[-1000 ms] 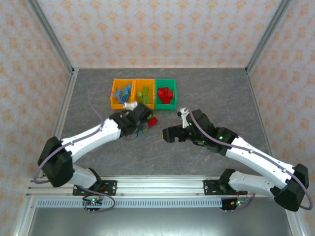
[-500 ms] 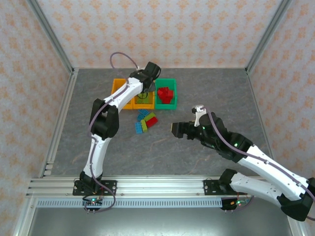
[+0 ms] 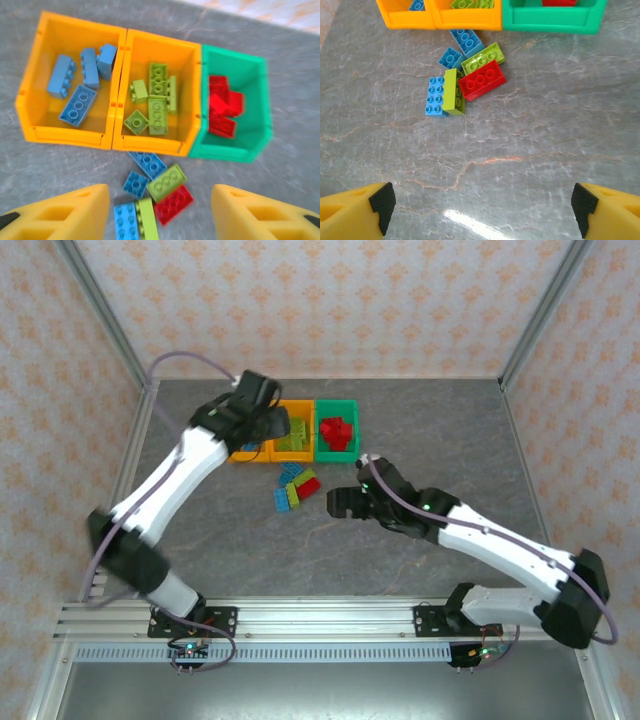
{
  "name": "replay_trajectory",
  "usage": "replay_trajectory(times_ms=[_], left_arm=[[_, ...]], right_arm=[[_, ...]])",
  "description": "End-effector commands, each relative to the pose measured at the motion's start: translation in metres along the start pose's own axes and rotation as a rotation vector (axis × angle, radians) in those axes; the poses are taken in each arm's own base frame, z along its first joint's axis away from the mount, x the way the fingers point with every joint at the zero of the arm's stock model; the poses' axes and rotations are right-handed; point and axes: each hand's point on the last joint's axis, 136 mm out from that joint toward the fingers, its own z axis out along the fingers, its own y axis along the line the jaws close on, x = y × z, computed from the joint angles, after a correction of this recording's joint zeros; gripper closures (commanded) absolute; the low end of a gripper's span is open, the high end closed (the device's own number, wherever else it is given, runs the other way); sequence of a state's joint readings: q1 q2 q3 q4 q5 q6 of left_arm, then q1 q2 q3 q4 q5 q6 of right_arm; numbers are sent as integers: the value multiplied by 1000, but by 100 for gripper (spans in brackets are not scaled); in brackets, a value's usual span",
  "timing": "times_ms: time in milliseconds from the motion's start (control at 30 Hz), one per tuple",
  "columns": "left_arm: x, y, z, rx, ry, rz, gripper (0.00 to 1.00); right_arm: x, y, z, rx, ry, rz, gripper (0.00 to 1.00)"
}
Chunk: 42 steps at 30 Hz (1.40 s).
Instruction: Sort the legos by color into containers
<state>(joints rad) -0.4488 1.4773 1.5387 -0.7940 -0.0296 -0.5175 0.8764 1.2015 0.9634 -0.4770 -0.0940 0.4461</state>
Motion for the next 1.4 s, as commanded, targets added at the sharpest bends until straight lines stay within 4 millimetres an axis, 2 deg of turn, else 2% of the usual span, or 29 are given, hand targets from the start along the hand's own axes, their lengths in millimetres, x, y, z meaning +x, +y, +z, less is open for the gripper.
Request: replay_trajectory(times_ms=[0, 133, 267, 433, 500, 633, 767, 967, 1100, 1200, 1367], left_arm=[[19, 8, -45, 79, -50, 124, 44], [54, 27, -85, 153, -63, 299, 42], [84, 37, -103, 241, -97, 419, 42], [103, 43, -90, 258, -105, 448, 37], [111, 47, -77, 236, -72, 450, 30], [122, 49, -58, 213, -7, 451, 19], [120, 50, -59, 201, 0, 464, 12], [121, 63, -64, 156, -22, 495, 3], [125, 69, -63, 132, -23, 498, 0], [124, 72, -62, 117, -24, 503, 0], [121, 77, -62, 94, -31, 504, 0]], right_arm=[[-9, 29, 26, -55, 12, 41, 10], [-3, 51, 75, -99, 88, 120, 20], [1, 64, 122, -123, 122, 180, 30], [8, 60, 162, -72, 147, 174, 36], [10, 59, 174, -63, 155, 157, 39], [10, 40, 191, 48, 130, 139, 45], [11, 32, 201, 94, 120, 132, 54], [17, 32, 208, 92, 144, 134, 64], [17, 33, 198, 71, 138, 138, 75], [11, 37, 177, 26, 104, 145, 76], [-13, 50, 122, -74, 5, 111, 76]])
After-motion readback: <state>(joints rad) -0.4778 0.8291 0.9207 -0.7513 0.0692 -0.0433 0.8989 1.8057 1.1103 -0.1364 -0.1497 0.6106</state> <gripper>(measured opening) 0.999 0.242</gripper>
